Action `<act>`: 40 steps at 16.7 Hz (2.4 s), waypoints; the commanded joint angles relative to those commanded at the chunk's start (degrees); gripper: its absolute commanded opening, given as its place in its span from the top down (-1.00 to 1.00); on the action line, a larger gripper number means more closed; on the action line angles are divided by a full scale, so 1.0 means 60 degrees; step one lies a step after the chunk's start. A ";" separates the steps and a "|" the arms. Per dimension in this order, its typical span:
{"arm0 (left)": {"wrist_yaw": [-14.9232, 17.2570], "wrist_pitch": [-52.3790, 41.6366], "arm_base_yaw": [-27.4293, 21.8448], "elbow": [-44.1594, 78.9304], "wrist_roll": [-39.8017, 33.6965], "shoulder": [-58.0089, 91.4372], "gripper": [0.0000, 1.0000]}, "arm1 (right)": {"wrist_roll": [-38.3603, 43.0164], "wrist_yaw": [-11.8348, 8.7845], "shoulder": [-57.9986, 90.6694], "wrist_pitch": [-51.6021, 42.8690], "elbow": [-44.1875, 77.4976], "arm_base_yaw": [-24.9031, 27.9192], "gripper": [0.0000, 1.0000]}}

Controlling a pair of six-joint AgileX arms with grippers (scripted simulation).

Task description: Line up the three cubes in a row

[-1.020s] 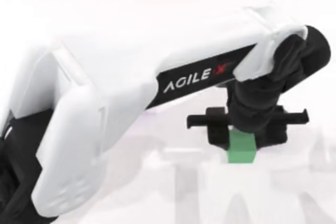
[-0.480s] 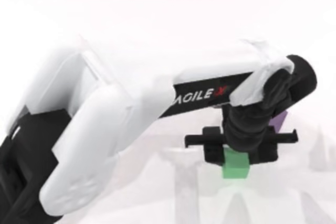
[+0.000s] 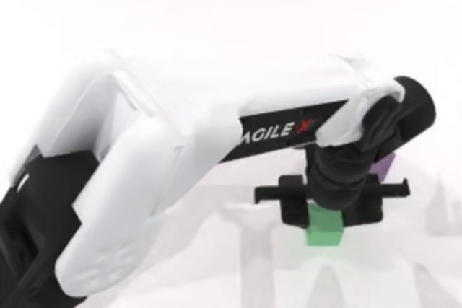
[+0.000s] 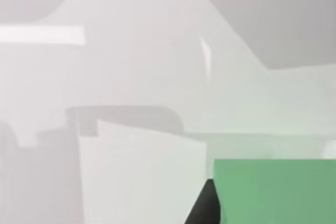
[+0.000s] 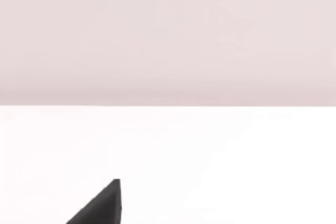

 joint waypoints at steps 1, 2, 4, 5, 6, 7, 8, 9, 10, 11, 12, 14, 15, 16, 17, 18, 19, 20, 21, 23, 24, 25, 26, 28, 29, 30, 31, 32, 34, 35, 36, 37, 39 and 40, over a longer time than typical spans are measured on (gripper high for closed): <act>0.0000 0.0000 0.0000 0.0000 0.0000 0.0000 -0.21 | 0.0000 0.0000 0.0000 0.0000 0.0000 0.0000 -1.00; 0.0000 0.0000 0.0000 0.0000 0.0000 0.0000 -0.36 | 0.0000 0.0000 0.0000 0.0000 0.0000 0.0000 -1.00; 0.0000 0.0000 0.0000 0.0000 0.0000 0.0000 -0.66 | 0.0000 0.0000 0.0000 0.0000 0.0000 0.0000 -1.00; 0.0000 0.0000 0.0000 0.0000 0.0000 0.0000 -0.81 | 0.0000 0.0000 0.0000 0.0000 0.0000 0.0000 -1.00; 0.0000 0.0000 0.0000 0.0000 0.0000 0.0000 -0.96 | 0.0000 0.0000 0.0000 0.0000 0.0000 0.0000 -1.00; 0.0000 0.0000 0.0000 0.0000 0.0000 0.0000 -1.00 | 0.0000 0.0000 0.0000 0.0000 0.0000 0.0000 -1.00; 0.0000 0.0000 0.0000 0.0000 0.0000 0.0000 -1.00 | 0.0000 0.0000 0.0000 0.0000 0.0000 0.0000 -1.00; 0.0000 0.0000 0.0000 0.0000 0.0000 0.0000 -1.00 | 0.0000 0.0000 0.0000 0.0000 0.0000 0.0000 -1.00; 0.0000 0.0000 0.0000 0.0000 0.0000 0.0000 -1.00 | 0.0000 0.0000 0.0000 0.0000 0.0000 0.0000 -1.00; 0.0000 0.0000 0.0000 0.0000 0.0000 0.0000 -1.00 | 0.0000 0.0000 0.0000 0.0000 0.0000 0.0000 -1.00; 0.0000 0.0000 0.0000 0.0000 0.0000 0.0000 -1.00 | 0.0000 0.0000 0.0000 0.0000 0.0000 0.0000 -1.00; 0.0000 0.0000 0.0000 0.0000 0.0000 0.0000 -1.00 | 0.0000 0.0000 0.0000 0.0000 0.0000 0.0000 -1.00; 0.0000 -0.0002 0.0014 0.0002 0.0000 -0.0004 -1.00 | 0.0000 0.0000 0.0000 0.0000 0.0000 0.0000 -1.00; 0.0000 -0.0035 0.0009 0.0035 0.0001 -0.0002 -1.00 | 0.0000 0.0000 0.0000 0.0000 0.0000 0.0000 -1.00; 0.0000 -0.0168 0.0004 0.0167 -0.0002 -0.0011 -1.00 | 0.0000 0.0000 0.0000 0.0000 0.0000 0.0000 -1.00; -0.0004 -0.0403 0.0017 0.0386 -0.0015 -0.0038 -1.00 | 0.0000 0.0000 0.0000 0.0000 0.0000 0.0000 -1.00; -0.0006 -0.0724 0.0041 0.0657 -0.0032 -0.0081 -1.00 | 0.0000 0.0000 0.0000 0.0000 0.0000 0.0000 -1.00; -0.0006 -0.1116 0.0064 0.0951 -0.0048 -0.0130 -1.00 | 0.0000 0.0000 0.0000 0.0000 0.0000 0.0000 -1.00; -0.0004 -0.1528 0.0085 0.1256 -0.0056 -0.0186 -1.00 | 0.0000 0.0000 0.0000 0.0000 0.0000 0.0000 -1.00; -0.0003 -0.2162 0.0124 0.1798 -0.0067 -0.0298 -1.00 | 0.0000 0.0000 0.0000 0.0000 0.0000 0.0000 -1.00; -0.0004 -0.2329 0.0139 0.1961 -0.0065 -0.0347 -1.00 | 0.0000 0.0000 0.0000 0.0000 0.0000 0.0000 -1.00; -0.0005 -0.2394 0.0148 0.2024 -0.0061 -0.0372 -1.00 | 0.0000 0.0000 0.0000 0.0000 0.0000 0.0000 -1.00; -0.0005 -0.2394 0.0148 0.2024 -0.0061 -0.0372 -1.00 | 0.0000 0.0000 0.0000 0.0000 0.0000 0.0000 -1.00; -0.0005 -0.2369 0.0094 0.2004 -0.0060 -0.0341 -1.00 | 0.0000 0.0000 0.0000 0.0000 0.0000 0.0000 -1.00; -0.0004 -0.2368 0.0110 0.2002 -0.0038 -0.0342 -1.00 | 0.0000 0.0000 0.0000 0.0000 0.0000 0.0000 -1.00; 0.0000 -0.2362 0.0196 0.1989 0.0075 -0.0347 -1.00 | 0.0000 0.0000 0.0000 0.0000 0.0000 0.0000 -1.00; 0.0006 -0.2349 0.0363 0.1965 0.0294 -0.0359 -1.00 | 0.0000 0.0000 0.0000 0.0000 0.0000 0.0000 -1.00; 0.0016 -0.2331 0.0597 0.1929 0.0612 -0.0378 -1.00 | 0.0000 0.0000 0.0000 0.0000 0.0000 0.0000 -1.00; 0.0046 -0.2288 0.1244 0.1831 0.1504 -0.0419 -1.00 | 0.0000 0.0000 0.0000 0.0000 0.0000 0.0000 -1.00; 0.0067 -0.2266 0.1634 0.1768 0.2052 -0.0440 -1.00 | 0.0000 0.0000 0.0000 0.0000 0.0000 0.0000 -1.00; 0.0092 -0.2246 0.2060 0.1695 0.2673 -0.0459 -1.00 | 0.0000 0.0000 0.0000 0.0000 0.0000 0.0000 -1.00; 0.0118 -0.2228 0.2504 0.1616 0.3349 -0.0477 -1.00 | 0.0000 0.0000 0.0000 0.0000 0.0000 0.0000 -1.00; 0.0172 -0.2191 0.3410 0.1453 0.4810 -0.0513 -1.00 | 0.0000 0.0000 0.0000 0.0000 0.0000 0.0000 -1.00; 0.0197 -0.2169 0.3852 0.1376 0.5514 -0.0534 -1.00 | 0.0000 0.0000 0.0000 0.0000 0.0000 0.0000 -1.00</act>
